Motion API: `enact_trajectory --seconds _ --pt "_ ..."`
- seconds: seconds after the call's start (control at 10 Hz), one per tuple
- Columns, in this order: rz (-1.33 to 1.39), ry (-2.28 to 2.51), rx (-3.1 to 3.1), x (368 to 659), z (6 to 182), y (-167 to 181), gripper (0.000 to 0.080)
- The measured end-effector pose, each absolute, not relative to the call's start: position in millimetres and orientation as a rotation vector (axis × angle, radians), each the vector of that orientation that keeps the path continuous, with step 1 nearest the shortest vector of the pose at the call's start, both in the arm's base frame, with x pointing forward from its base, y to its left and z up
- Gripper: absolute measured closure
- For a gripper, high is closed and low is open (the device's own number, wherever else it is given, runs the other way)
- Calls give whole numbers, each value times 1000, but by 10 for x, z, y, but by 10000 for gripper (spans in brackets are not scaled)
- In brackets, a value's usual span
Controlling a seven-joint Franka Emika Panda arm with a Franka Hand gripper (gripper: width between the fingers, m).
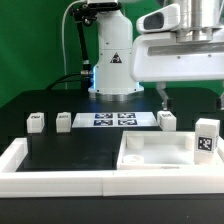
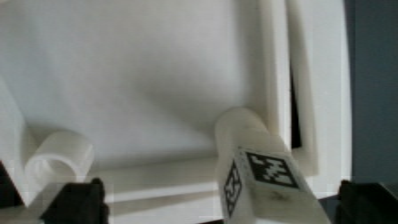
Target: Assemble square table
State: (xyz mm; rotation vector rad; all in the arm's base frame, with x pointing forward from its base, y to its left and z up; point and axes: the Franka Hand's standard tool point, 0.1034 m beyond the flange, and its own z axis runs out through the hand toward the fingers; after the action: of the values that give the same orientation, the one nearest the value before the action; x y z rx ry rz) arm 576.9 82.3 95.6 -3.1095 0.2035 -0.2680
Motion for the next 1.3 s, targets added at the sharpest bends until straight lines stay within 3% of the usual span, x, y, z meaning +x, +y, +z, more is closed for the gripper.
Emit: enact_trajectory --seconds 0.2,0.7,1.0,1.3 --pt "-265 111 -3119 5555 954 726 150" --pt "-251 115 -3122 5382 899 725 150" --pt "-262 61 -3125 4876 791 809 150" --pt "-256 33 -3127 4589 734 839 150"
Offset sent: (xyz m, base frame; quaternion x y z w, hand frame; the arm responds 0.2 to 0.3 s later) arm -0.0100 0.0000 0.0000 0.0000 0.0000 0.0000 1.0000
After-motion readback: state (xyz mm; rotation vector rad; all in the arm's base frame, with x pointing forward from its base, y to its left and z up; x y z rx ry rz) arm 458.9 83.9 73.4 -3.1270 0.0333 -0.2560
